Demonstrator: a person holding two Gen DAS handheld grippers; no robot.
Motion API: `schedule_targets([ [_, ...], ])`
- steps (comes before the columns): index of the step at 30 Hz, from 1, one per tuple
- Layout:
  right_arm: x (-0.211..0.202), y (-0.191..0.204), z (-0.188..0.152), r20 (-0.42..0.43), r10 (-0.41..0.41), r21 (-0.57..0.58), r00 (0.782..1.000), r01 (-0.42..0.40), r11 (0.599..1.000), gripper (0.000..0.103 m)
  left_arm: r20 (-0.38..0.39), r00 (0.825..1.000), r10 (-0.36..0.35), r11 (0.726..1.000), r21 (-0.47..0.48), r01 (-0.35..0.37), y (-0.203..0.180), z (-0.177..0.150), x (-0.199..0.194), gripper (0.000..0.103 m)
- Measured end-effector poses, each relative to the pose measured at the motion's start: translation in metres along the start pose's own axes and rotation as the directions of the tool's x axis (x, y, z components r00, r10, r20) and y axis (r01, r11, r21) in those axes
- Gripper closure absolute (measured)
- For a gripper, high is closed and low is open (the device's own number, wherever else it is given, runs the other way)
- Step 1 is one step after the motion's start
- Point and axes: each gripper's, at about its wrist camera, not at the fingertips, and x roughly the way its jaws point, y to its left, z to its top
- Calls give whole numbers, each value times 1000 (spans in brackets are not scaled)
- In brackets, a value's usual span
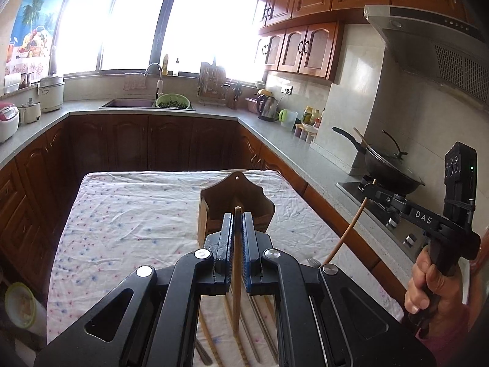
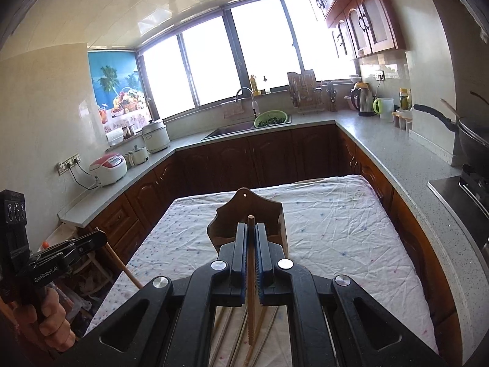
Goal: Organize utensils
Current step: 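Lift the left tool's chopstick toward the wooden holder while the right tool carries its chopstick there, then lower the left tool's chopstick into the holder and open it while the right tool releases its chopstick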
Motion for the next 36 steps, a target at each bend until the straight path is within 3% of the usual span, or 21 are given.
schedule_targets([
  [8, 13, -8, 41, 84, -12, 18, 996, 11, 1000, 98, 63, 998, -13, 1000, -5, 13, 1, 48, 19, 99],
  [16, 41, -17, 90, 163, -11, 49, 987, 3, 999, 98, 134, 991, 13, 1000, -7, -12, 5, 108, 53, 99],
  [22, 74, -26, 112, 177, -13, 64, 984, 2, 998, 98, 173, 984, 47, 999, -21, -44, 12, 140, 87, 99],
  [29, 130, -38, 96, 122, -22, 90, 992, 11, 996, 98, 157, 984, 84, 994, -80, -72, 30, 128, 148, 99],
  [36, 179, -65, 57, 59, -5, 188, 998, -6, 982, 98, 52, 994, 93, 984, -154, -84, 47, 83, 211, 99],
])
